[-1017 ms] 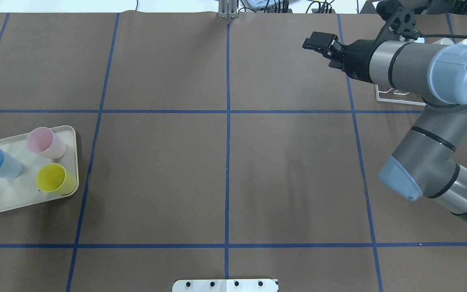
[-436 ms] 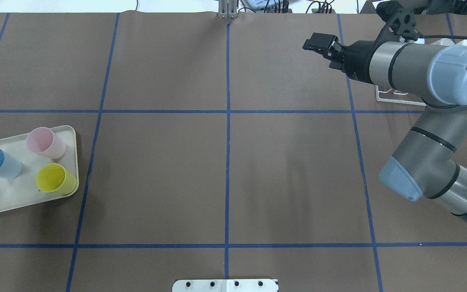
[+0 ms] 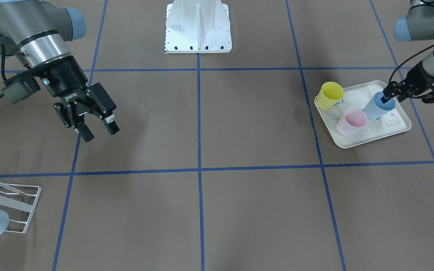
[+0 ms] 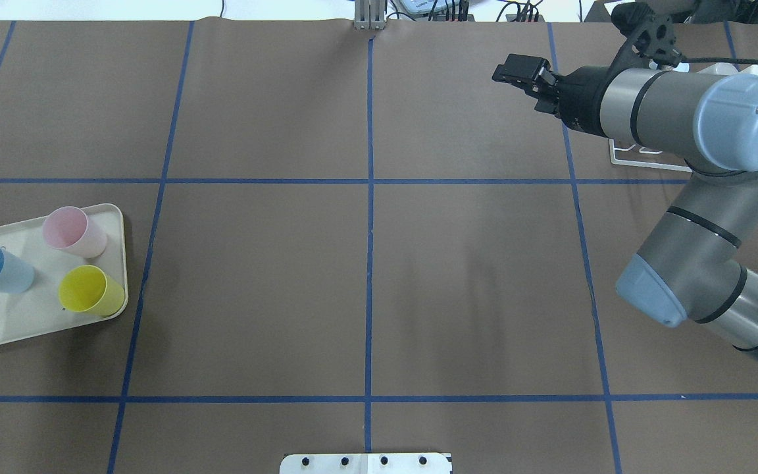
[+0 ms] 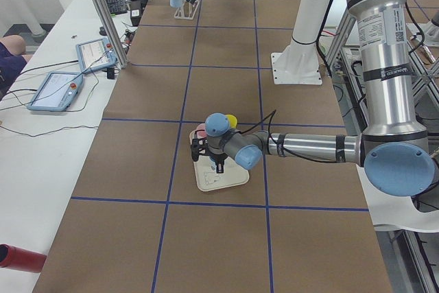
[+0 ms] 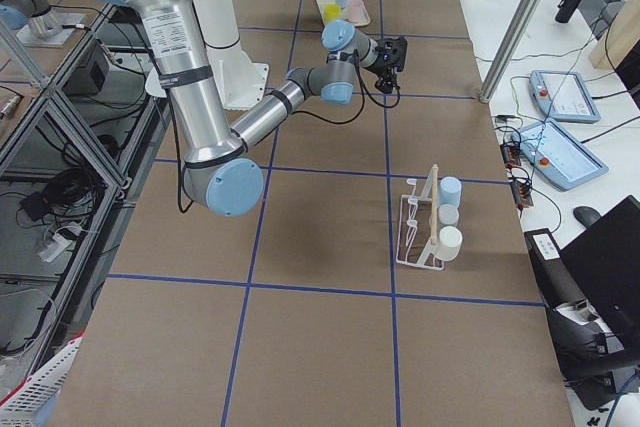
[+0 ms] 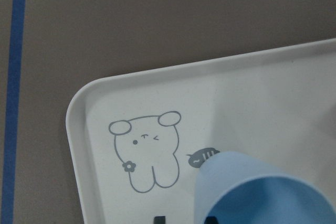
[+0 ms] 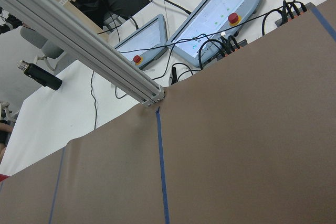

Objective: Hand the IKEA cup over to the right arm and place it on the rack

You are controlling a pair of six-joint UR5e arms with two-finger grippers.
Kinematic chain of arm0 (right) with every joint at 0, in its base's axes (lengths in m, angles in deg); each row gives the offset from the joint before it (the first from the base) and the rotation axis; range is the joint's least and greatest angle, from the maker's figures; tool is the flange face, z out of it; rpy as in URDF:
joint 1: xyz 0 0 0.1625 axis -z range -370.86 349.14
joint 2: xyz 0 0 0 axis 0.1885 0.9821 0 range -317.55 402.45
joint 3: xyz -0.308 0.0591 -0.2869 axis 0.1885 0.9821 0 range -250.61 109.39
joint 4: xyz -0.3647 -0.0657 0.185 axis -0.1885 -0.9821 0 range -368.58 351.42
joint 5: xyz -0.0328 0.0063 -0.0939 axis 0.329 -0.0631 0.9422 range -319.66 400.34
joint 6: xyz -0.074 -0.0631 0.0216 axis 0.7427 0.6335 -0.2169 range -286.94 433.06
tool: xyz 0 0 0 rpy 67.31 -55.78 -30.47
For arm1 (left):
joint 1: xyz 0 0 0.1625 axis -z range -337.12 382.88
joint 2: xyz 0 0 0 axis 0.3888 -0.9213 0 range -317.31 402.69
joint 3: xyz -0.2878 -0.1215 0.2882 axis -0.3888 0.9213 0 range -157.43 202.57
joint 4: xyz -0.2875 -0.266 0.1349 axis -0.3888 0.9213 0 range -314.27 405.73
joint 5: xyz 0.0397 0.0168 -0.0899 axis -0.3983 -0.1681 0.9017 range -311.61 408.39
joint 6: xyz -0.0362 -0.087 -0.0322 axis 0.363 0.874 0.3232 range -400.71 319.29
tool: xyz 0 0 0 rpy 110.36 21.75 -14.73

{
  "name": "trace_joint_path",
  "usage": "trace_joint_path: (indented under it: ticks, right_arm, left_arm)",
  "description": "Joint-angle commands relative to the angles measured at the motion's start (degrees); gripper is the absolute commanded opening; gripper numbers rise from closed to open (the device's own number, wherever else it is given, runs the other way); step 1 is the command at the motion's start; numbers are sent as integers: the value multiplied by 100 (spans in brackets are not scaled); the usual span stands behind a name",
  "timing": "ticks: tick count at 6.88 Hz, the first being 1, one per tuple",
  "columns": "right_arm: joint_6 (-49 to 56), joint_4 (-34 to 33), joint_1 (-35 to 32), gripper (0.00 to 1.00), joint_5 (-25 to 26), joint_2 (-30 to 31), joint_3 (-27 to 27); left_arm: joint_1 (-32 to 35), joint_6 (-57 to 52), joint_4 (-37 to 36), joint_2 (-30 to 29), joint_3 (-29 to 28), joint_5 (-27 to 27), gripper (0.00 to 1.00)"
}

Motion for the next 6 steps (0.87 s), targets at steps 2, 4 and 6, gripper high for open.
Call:
trace_joint_path:
  ticks: [2, 4, 6]
  right_arm:
    - [-2, 5, 18, 100, -31, 33, -26]
    - [-2, 14, 52, 100, -75, 33, -44]
    - [-237, 434, 175, 99, -57, 24, 61]
  left_arm:
    - [565, -30, -13, 60, 259, 630, 0]
    - [1349, -65, -101, 95, 550, 729, 0]
    - [2001, -74, -572, -9, 629, 729, 0]
